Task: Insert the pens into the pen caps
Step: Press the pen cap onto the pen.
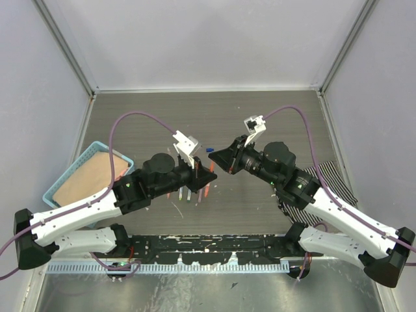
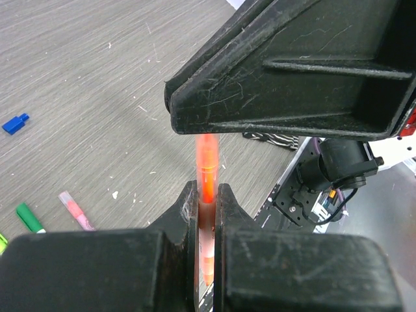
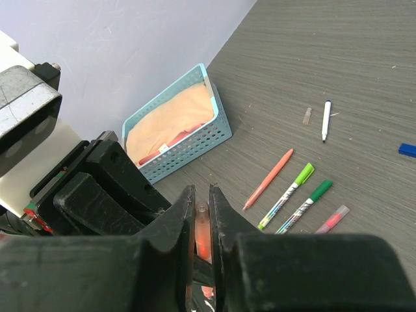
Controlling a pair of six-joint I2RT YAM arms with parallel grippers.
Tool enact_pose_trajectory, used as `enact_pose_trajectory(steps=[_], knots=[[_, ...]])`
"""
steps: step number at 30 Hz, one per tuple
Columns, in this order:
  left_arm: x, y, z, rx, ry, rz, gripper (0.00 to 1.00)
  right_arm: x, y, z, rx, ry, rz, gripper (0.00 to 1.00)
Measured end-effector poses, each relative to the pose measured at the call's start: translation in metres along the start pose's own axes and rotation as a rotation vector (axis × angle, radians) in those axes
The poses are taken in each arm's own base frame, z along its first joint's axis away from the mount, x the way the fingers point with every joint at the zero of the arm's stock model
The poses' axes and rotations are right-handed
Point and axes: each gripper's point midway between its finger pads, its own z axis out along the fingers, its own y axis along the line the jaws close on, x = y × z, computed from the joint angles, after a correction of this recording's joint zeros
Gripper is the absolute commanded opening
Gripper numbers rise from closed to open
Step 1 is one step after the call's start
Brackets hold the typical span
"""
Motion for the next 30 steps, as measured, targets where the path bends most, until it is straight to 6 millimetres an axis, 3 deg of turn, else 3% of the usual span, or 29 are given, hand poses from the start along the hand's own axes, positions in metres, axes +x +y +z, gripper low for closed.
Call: enact_pose_trajectory(steps=[18,30], knots=[[-0.006,-0.002,-0.005,-0.013,0.048,0.059,0.00,0.002,0.008,-0.005,0.017,-0.038,-0.046,0.01],[0.001,-0.007,-0.008,0.015,0.077,0.089,0.00,0.021,0.005,-0.011,0.062,-0.109,0.024,0.01]])
